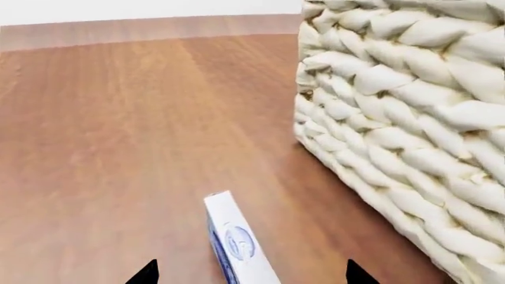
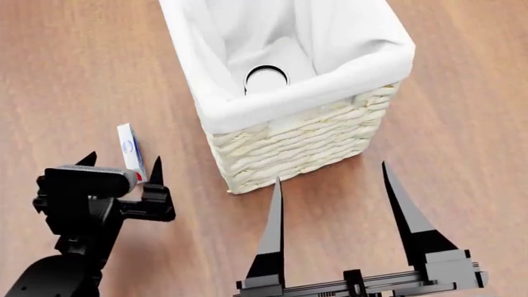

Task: Pick up the alphabet soup and the cream cheese box, and put them in the basket.

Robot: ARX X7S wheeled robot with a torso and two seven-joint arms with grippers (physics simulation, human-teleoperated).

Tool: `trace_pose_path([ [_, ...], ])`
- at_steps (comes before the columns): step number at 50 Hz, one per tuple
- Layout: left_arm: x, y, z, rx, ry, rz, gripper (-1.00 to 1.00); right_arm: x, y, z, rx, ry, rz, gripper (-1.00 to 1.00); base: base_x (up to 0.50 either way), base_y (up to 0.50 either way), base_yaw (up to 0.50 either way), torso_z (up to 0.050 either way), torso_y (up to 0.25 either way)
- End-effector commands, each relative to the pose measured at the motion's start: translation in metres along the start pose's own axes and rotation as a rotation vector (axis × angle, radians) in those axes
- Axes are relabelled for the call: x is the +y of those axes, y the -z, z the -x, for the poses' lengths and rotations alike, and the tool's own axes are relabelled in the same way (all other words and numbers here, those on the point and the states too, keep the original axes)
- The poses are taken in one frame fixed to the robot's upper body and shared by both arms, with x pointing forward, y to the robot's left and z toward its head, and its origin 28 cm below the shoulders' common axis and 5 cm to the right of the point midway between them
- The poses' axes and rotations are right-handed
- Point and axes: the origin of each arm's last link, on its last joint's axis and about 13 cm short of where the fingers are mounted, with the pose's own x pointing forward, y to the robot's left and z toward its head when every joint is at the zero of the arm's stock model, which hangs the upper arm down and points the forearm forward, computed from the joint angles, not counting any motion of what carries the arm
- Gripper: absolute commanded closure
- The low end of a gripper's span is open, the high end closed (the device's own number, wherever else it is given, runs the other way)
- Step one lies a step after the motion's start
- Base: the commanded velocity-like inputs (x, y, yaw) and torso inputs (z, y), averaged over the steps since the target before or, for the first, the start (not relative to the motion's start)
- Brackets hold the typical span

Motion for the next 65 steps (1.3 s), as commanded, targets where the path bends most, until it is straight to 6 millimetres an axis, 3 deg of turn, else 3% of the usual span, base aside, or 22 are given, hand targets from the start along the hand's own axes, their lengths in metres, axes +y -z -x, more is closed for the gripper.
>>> trace_pose_path([
  [1,0.000,0.007,-0.002,0.020,-0.011,0.006,-1.00,0.000,-0.001,0.001,0.006,0.000,-0.002,-1.00,0.00,0.00,0.00,0.000,0.000],
  [21,0.001,0.019,-0.002,0.044,-0.011,-0.001,-1.00,0.001,0.003,0.003,0.022,0.000,-0.008,-1.00,0.00,0.00,0.00,0.000,0.000],
  [22,0.001,0.018,-0.002,0.044,-0.011,0.000,1.00,0.001,0.003,0.003,0.023,0.000,-0.008,-1.00,0.00,0.00,0.00,0.000,0.000],
  [33,0.001,0.015,-0.001,0.035,-0.008,0.002,1.00,0.003,0.005,0.004,0.034,-0.005,-0.015,-1.00,0.00,0.00,0.00,0.000,0.000],
  [38,0.003,0.003,0.001,0.004,-0.004,0.015,1.00,0.003,0.004,0.005,0.032,-0.006,-0.017,-1.00,0.00,0.00,0.00,0.000,0.000],
  [44,0.008,-0.036,0.010,-0.112,-0.021,-0.033,1.00,0.003,0.003,0.005,0.030,-0.007,-0.022,-1.00,0.00,0.00,0.00,0.000,0.000],
  [49,0.011,-0.093,0.025,-0.275,-0.032,-0.036,1.00,0.004,0.002,0.006,0.028,-0.007,-0.027,-1.00,0.00,0.00,0.00,0.003,0.002],
  [50,0.011,-0.093,0.025,-0.275,-0.032,-0.036,1.00,0.004,0.002,0.006,0.028,-0.007,-0.027,-1.00,0.00,0.00,0.00,0.000,0.000],
  [57,0.010,-0.150,0.048,-0.412,0.048,-0.161,1.00,0.002,0.004,0.009,0.028,-0.008,-0.013,-1.00,0.00,0.00,0.00,0.000,0.000],
  [60,0.011,-0.160,0.049,-0.429,0.047,-0.162,1.00,0.002,0.002,0.008,0.024,-0.005,-0.013,-1.00,0.00,0.00,0.00,0.000,0.000],
  [61,0.012,-0.174,0.051,-0.471,0.053,-0.187,1.00,0.001,0.000,0.003,0.025,0.002,-0.011,-1.00,0.00,0.00,0.00,0.000,0.000],
  [65,0.009,-0.200,0.057,-0.522,0.103,-0.222,1.00,-0.002,-0.004,0.001,0.010,0.002,0.004,-1.00,0.00,0.00,0.00,0.000,0.002],
])
